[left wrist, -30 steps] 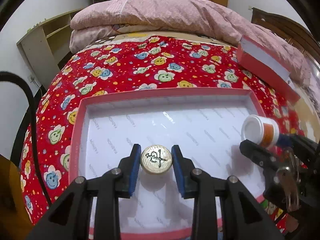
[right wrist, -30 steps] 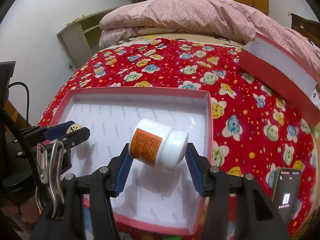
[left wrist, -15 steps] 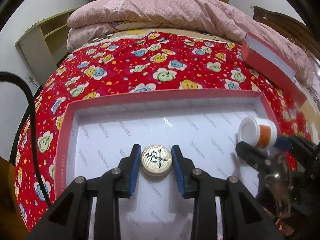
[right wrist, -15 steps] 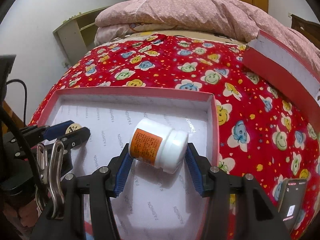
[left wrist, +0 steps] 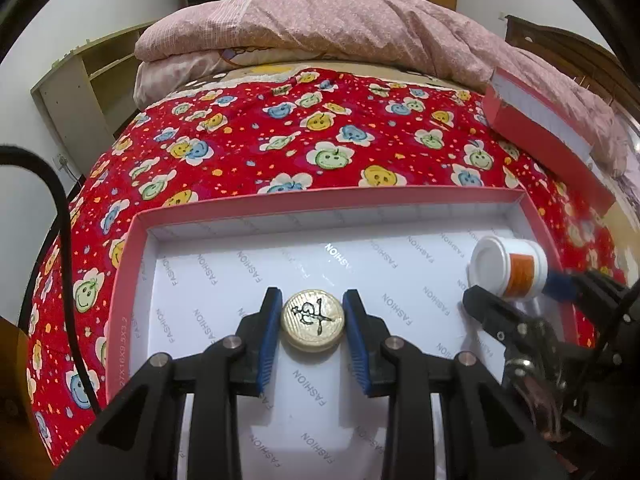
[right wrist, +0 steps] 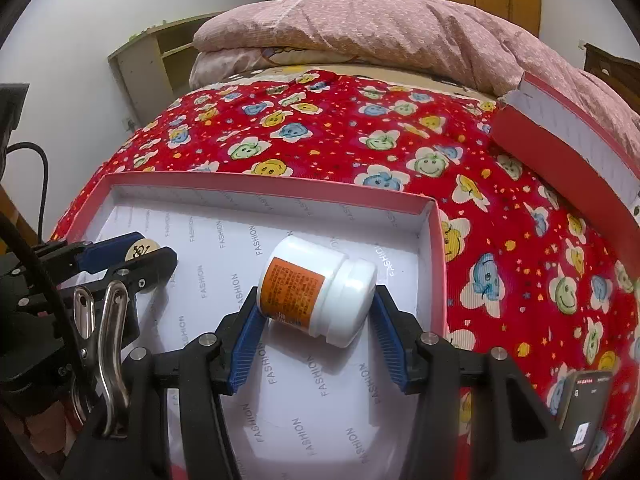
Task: Organize rigid objects
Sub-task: 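Open the left tool to drop the chess piece while the right tool releases the pill bottle into the tray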
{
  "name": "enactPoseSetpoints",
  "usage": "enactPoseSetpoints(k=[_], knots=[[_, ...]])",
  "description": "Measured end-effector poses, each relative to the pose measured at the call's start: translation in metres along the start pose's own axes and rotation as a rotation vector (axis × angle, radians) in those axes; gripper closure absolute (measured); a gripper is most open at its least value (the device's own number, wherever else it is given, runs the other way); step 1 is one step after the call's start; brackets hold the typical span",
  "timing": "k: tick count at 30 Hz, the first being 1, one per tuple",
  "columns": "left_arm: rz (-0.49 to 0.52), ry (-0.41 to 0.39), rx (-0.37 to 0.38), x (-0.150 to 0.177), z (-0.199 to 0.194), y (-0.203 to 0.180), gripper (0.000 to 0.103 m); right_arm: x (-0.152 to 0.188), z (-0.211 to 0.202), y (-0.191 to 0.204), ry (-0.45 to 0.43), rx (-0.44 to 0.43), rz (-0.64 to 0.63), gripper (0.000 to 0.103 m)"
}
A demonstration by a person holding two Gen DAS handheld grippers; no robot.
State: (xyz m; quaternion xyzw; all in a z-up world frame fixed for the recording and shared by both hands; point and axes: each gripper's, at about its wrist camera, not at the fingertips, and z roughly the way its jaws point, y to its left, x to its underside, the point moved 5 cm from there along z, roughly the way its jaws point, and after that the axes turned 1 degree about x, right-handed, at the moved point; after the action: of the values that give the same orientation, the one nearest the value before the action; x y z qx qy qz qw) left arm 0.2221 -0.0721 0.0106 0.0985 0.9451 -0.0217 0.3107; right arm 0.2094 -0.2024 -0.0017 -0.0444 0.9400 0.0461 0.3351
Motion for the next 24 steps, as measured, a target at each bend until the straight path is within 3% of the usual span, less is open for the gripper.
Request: enactPoseSetpoints(k=[8, 12, 24], knots=[[0.004, -0.001, 0.004, -0.0004, -0.0002, 0.0019, 0.07, -0.0008, 0.0012, 0.0005, 0.006, 0.015, -0.004, 0.049], [0.007, 0.007, -0.005, -0.0003, -0.0001, 0.0031, 0.049, -0.001, 0.0012, 0.0006, 0.008, 0.01, -0.001, 0.048], [-0.003, 0.002, -0.026, 0.0018, -0.0005, 0.0049, 0.036, -0.0007, 0.0014, -0.0027, 0.012, -0.022, 0.02, 0.044]])
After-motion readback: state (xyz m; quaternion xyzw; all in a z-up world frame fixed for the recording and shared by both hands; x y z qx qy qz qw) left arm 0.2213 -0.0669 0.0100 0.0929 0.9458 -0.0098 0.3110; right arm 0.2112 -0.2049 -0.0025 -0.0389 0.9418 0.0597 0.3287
